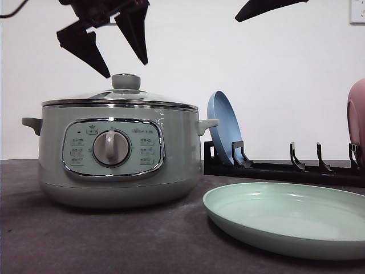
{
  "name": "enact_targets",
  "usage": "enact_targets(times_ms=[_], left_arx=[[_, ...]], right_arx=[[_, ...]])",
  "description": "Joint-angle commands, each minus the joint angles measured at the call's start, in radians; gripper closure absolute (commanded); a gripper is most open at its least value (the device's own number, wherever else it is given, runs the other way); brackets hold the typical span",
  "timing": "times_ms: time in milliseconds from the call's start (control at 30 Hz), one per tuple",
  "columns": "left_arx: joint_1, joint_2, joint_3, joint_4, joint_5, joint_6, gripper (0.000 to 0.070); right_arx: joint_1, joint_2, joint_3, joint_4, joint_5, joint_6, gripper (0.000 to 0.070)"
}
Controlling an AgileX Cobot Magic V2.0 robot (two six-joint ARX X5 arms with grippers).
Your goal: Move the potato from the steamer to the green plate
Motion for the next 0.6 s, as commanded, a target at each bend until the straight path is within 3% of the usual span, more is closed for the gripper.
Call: enact_targets(times_ms=[0, 567], left_arx=[[-0.011, 0.025, 0.034, 0.007, -0.013, 0.021, 0.0117], [-0.047, 0.061, 0.034, -0.001, -0.048, 0.024, 0.0157]], right_arx=[[0.004, 0.011, 0.015, 0.003, -0.002, -0.012, 0.0347], [0.004, 0.011, 0.015, 0.004, -0.002, -0.012, 0.0348]])
